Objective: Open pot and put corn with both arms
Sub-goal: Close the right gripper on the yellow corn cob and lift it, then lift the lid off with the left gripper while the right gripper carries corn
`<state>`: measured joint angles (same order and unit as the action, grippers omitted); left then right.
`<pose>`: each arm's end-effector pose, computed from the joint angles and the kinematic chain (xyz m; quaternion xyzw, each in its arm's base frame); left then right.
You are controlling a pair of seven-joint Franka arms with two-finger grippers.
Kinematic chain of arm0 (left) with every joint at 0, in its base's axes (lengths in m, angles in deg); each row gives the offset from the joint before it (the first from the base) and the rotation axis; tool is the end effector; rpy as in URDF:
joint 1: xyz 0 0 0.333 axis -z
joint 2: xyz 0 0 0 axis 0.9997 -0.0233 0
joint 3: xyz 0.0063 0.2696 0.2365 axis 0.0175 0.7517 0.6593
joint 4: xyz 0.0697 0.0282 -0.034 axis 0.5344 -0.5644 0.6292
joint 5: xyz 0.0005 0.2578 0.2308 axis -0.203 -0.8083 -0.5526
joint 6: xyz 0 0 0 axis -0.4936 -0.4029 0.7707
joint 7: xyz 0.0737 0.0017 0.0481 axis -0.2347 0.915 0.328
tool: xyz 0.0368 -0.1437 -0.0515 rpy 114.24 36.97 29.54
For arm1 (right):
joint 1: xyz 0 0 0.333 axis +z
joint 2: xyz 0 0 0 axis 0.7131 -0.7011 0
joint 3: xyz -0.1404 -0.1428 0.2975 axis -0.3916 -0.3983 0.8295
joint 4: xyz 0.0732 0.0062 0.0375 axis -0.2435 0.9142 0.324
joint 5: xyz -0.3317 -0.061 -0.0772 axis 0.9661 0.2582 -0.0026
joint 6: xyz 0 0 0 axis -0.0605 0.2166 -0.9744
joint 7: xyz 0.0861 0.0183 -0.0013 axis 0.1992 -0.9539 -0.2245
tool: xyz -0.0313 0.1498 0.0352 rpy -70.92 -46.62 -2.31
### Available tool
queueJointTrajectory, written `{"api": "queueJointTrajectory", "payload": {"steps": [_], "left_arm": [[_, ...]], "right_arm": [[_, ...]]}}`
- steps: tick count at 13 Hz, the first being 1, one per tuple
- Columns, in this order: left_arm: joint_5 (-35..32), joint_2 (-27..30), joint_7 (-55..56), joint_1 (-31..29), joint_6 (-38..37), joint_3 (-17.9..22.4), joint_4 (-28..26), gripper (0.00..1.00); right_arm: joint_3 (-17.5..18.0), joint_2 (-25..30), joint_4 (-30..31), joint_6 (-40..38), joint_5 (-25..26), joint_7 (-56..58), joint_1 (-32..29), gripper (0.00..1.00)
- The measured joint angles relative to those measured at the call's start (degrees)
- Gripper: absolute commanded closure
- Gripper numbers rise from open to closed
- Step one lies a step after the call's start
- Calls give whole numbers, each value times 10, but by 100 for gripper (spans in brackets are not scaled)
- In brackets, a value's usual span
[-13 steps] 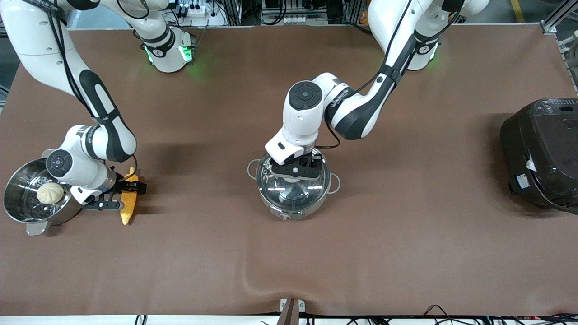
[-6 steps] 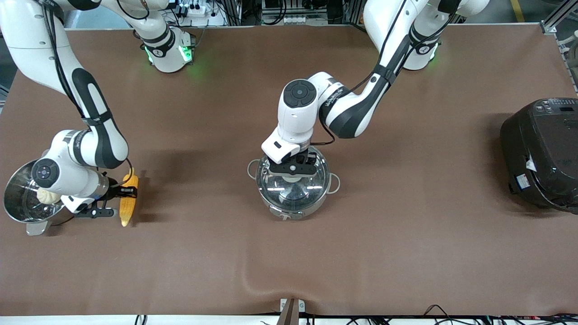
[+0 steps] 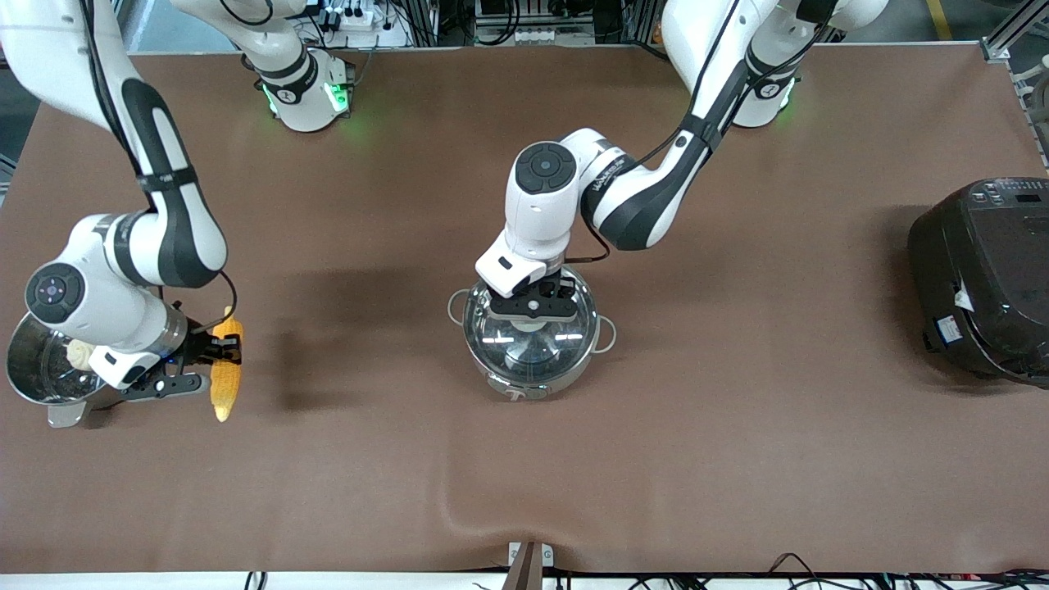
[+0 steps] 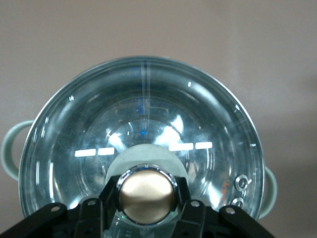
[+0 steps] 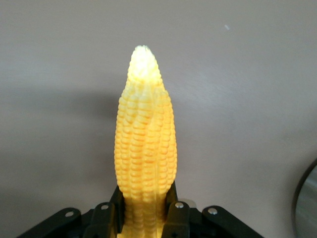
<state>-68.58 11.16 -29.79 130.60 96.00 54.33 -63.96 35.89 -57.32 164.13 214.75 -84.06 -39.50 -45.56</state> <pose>0.5392 -0.5078 0.3669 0.9950 -0.0111 0.0866 0.0479 0.6292 0.0034 0.3417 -0.9962 -0.0865 -0.0123 0.0004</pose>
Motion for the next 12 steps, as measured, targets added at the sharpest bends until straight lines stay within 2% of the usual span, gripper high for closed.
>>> {"api": "queueJointTrajectory", "payload": {"steps": [3,5,7,9,12], "left_arm": [[13,50,5,-26,-51,4,13,100],[23,95,5,-74,-106,7,13,100],[23,118,2,-138,-140,8,8,100],[23,116,-10,-192,-142,8,-9,100],[23,108,-31,-244,-142,8,-52,100]], "right_arm": [[6,36,-1,-21,-2,-27,48,63],[9,42,-8,-25,-3,-75,91,63],[11,42,-23,-24,-3,-163,151,63],[12,39,-48,-30,-4,-277,219,64],[12,11,-89,-33,-3,-468,311,64]]}}
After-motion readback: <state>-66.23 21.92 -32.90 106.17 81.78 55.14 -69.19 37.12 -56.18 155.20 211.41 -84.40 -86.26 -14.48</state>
